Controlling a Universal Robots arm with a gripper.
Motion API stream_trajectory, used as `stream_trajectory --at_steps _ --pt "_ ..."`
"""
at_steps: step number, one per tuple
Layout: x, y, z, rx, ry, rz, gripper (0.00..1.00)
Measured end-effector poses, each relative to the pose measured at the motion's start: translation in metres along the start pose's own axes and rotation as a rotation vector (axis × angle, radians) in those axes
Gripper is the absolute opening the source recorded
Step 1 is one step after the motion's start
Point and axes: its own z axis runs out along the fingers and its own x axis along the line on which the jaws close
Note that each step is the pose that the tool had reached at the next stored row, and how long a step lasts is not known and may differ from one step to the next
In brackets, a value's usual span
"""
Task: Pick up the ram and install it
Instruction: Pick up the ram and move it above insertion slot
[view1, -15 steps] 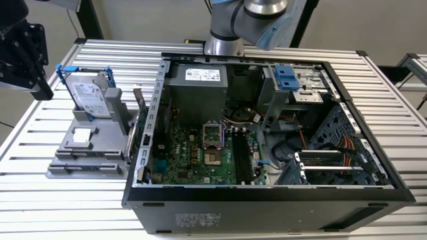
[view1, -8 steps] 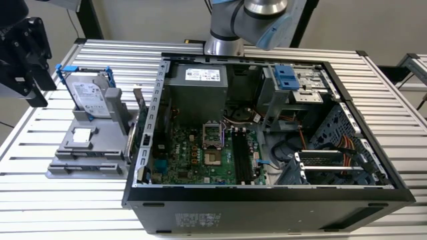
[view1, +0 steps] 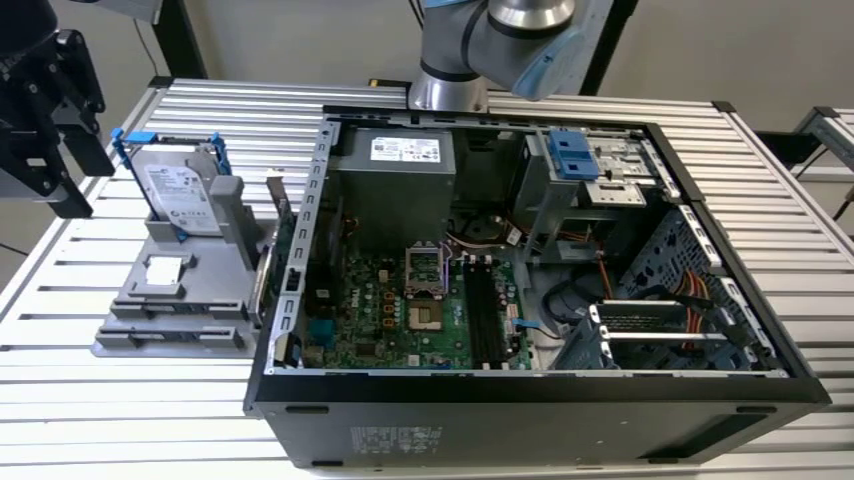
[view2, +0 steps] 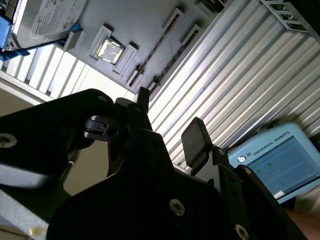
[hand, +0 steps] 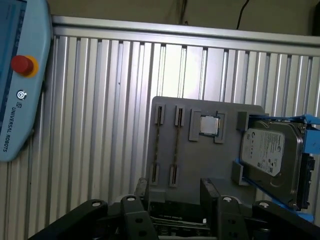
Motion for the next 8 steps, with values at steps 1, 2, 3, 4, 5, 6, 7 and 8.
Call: stream_trajectory --at_steps 1,2,3,4,5,6,7,8 --pt "0.0 -0.0001 0.0003 0.0001 -0.0001 0.005 1.0" --pt "0.0 0.0 0.0008 0.0001 -0.0003 0.01 1.0" --pt "0.0 -0.0001 0.0013 -0.0001 -0.0003 0.014 1.0" --pt "-0.0001 -0.0001 0.0019 -0.0001 -0.0003 0.017 1.0" --pt "-0.0001 -0.0001 0.0026 -0.0001 -0.0004 0.019 1.0" --pt "-0.0001 -0.0001 0.0033 -0.0001 -0.0004 0.02 1.0" --pt "-0.0001 -0.0001 0.0039 -0.0001 -0.0004 0.021 1.0" --pt "-0.0002 -0.0001 0.0044 -0.0001 -0.0005 0.022 1.0"
